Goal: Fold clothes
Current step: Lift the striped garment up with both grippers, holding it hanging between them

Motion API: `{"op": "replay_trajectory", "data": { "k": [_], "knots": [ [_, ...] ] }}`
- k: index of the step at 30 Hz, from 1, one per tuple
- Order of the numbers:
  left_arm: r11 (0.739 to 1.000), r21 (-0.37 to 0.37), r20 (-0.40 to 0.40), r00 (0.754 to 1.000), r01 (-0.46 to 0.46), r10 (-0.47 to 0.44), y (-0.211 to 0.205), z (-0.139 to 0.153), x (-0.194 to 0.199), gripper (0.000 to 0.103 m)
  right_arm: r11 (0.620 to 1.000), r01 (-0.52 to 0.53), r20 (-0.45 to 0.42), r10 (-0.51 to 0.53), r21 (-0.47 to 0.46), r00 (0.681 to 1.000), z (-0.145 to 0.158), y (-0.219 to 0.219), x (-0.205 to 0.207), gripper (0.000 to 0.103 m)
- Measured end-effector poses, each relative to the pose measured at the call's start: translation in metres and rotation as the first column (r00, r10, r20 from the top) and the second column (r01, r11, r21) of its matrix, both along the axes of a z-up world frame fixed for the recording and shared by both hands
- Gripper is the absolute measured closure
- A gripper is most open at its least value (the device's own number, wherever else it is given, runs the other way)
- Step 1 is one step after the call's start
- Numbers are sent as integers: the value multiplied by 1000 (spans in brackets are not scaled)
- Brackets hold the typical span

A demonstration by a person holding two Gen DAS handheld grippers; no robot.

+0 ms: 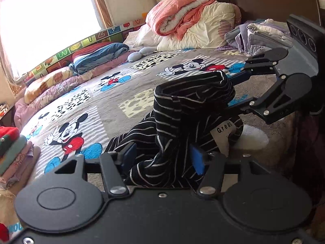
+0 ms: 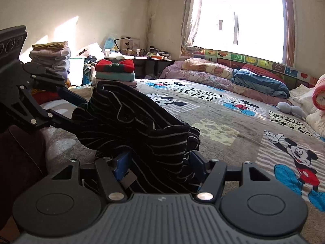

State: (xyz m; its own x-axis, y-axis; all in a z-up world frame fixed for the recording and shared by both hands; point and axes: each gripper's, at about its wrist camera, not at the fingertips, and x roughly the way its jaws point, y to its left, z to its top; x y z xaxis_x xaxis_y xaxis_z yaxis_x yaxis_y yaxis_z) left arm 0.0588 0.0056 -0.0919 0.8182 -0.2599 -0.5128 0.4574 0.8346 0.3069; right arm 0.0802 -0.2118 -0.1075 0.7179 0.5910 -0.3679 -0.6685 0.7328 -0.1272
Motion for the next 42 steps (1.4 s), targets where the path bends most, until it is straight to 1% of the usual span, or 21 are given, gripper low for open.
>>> {"op": "replay_trajectory", "data": {
  "k": [3,4,5,6,7,9,12,16,18,20,25,27,30,33,39,42],
  "knots": [
    [999,33,2,1000,15,-15,-6,-3,5,47,999,11,22,-10,-52,1000,1,4,-2,43],
    [999,47,-4,1000,19,-19,-8,-5,7,63,998,10,21,-9,-62,1000,2,6,-2,46],
    [998,59,-9,1000,9,-9,-10,-6,9,76,997,8,23,-6,-74,1000,3,8,-1,48],
    [998,65,-16,1000,-4,5,-10,-7,10,88,996,5,24,-3,-85,1000,4,11,1,56],
    [998,62,-10,1000,-10,11,-9,-5,9,89,995,8,33,-5,-101,999,5,14,1,65],
    [999,47,7,1000,-11,11,-5,1,5,90,992,20,62,-13,-123,998,11,17,-2,74],
    [998,56,53,999,-9,6,-2,18,2,90,993,38,86,-29,-107,996,27,14,-3,81],
    [997,77,112,994,-10,2,3,46,5,90,996,43,102,-35,-75,994,57,9,-2,87],
    [996,85,141,990,-7,-6,6,61,6,90,997,38,119,-30,-66,992,76,7,-3,88],
    [997,76,164,986,2,-14,9,76,6,90,998,33,142,-24,-61,990,97,6,-4,88],
    [1000,1,204,978,30,-29,21,119,5,90,998,34,210,-22,-54,977,150,1,-10,88],
    [999,-5,229,973,36,-34,23,135,4,90,997,36,240,-19,-66,971,169,-1,-13,88],
    [999,1,267,962,49,-47,24,162,1,91,996,35,276,-12,-80,961,195,-3,-17,89],
    [998,31,301,952,56,-62,24,184,-2,91,995,33,305,-5,-89,952,220,-3,-19,89],
    [995,76,337,937,70,-91,27,215,-6,91,996,20,338,9,-81,941,256,-4,-19,89],
    [993,73,339,934,88,-108,31,225,-7,91,997,2,343,24,-74,939,271,-6,-18,89]
  ]
}}
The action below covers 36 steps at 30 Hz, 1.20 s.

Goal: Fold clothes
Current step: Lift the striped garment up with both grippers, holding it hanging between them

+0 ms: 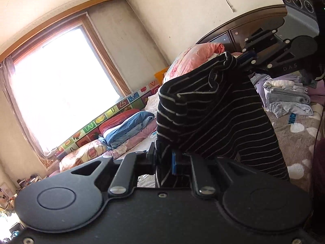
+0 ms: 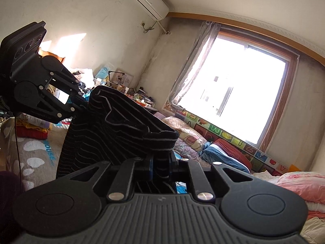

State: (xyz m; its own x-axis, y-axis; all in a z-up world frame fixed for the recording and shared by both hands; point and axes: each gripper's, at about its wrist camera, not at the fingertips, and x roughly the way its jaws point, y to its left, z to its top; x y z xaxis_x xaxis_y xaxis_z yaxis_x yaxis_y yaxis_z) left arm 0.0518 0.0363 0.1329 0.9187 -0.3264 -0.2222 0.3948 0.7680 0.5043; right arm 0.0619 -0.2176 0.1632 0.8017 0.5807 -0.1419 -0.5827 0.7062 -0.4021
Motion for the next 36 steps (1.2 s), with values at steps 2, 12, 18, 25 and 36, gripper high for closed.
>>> {"op": "replay_trajectory", "data": {
  "k": [2,12,18,25,36],
  "knots": [
    [1000,-2,-3,1000,12,-12,2,5,1,91,1000,-15,-6,15,3,1000,7,-2,1,89],
    [998,50,-37,999,32,-30,-1,9,34,91,999,-49,-60,49,6,997,15,-7,38,89],
    [999,54,-53,999,7,-4,0,12,78,91,999,-44,-81,43,-5,996,18,-1,74,89],
    [1000,24,-105,994,-10,13,2,18,127,91,1000,-20,-108,17,-22,994,19,8,126,89],
    [993,111,-181,984,28,-8,5,12,186,91,990,-63,-163,41,-129,986,12,21,174,89]
  ]
}}
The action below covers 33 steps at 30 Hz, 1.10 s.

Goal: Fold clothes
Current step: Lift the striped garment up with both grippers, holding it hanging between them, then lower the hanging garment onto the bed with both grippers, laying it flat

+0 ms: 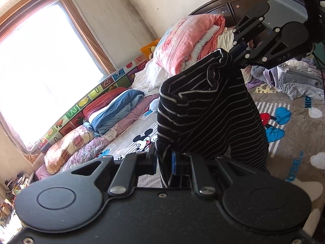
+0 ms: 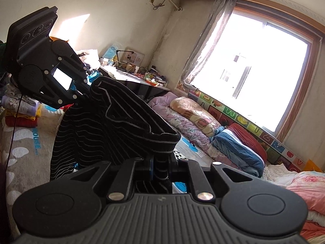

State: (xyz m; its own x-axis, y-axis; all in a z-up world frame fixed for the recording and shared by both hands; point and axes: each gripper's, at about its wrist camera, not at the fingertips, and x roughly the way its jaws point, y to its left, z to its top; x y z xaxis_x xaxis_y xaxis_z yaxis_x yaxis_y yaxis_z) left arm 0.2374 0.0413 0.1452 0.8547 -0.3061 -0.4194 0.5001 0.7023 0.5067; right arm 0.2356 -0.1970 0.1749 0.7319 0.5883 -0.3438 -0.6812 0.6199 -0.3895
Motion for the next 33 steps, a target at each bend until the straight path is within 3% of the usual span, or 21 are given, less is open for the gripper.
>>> {"op": "replay_trajectory", "data": {
  "k": [4,8,14,19,22,24,29,33],
  "knots": [
    [999,48,-28,1000,-12,14,-5,-12,40,91,999,-7,-35,5,-50,999,-16,13,26,90],
    [993,102,-7,998,-60,61,-9,-18,90,90,997,46,-40,-49,-64,998,-26,21,66,90],
    [980,104,194,970,-167,145,-28,-8,143,90,982,189,76,-187,-24,979,-21,32,132,90],
    [973,89,301,937,-211,176,-37,-13,161,90,955,295,233,-286,-5,929,-26,38,165,90],
    [966,146,290,943,-214,165,-39,-44,160,90,944,330,275,-318,6,907,-39,40,173,90],
    [956,209,256,955,-205,148,-39,-77,153,90,949,314,266,-298,-18,917,-59,41,172,90],
    [939,319,148,986,-126,82,-34,-162,113,91,958,205,200,-165,-202,966,-145,47,133,90],
    [922,384,69,997,-41,15,-35,-210,75,91,928,101,118,-62,-358,991,-216,55,89,90]
  ]
}}
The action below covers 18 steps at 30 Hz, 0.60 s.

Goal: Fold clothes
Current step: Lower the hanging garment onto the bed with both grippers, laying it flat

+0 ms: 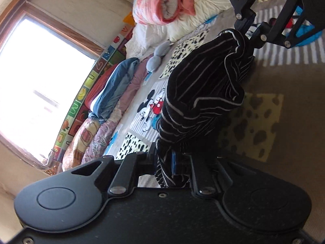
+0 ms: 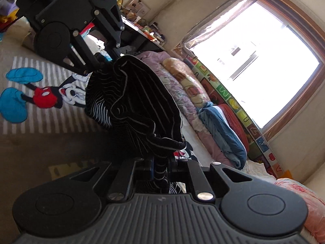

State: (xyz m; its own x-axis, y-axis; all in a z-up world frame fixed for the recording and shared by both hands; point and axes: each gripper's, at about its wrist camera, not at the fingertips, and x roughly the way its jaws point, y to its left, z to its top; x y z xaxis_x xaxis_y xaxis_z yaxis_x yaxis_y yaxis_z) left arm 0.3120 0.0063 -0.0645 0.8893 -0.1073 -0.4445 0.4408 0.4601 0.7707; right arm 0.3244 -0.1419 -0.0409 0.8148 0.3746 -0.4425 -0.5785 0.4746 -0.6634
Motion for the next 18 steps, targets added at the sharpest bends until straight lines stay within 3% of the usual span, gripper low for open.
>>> {"op": "replay_trajectory", "data": {
  "k": [5,8,15,17,18],
  "knots": [
    [996,70,-35,998,53,-51,-4,-34,-47,92,996,-39,-80,32,-83,996,-57,15,-50,91],
    [994,88,-39,998,61,-57,-8,-44,-60,93,996,-34,-102,26,-84,994,-72,23,-71,91],
    [988,137,-40,997,74,-69,-4,-71,-85,94,999,-7,-135,2,-34,991,-74,17,-108,94],
    [986,140,-41,995,94,-89,-7,-75,-98,101,999,-8,-136,3,-34,991,-75,15,-119,96],
    [983,146,-41,994,108,-103,-8,-76,-106,101,999,-15,-136,11,-34,991,-74,15,-121,101]
  ]
}}
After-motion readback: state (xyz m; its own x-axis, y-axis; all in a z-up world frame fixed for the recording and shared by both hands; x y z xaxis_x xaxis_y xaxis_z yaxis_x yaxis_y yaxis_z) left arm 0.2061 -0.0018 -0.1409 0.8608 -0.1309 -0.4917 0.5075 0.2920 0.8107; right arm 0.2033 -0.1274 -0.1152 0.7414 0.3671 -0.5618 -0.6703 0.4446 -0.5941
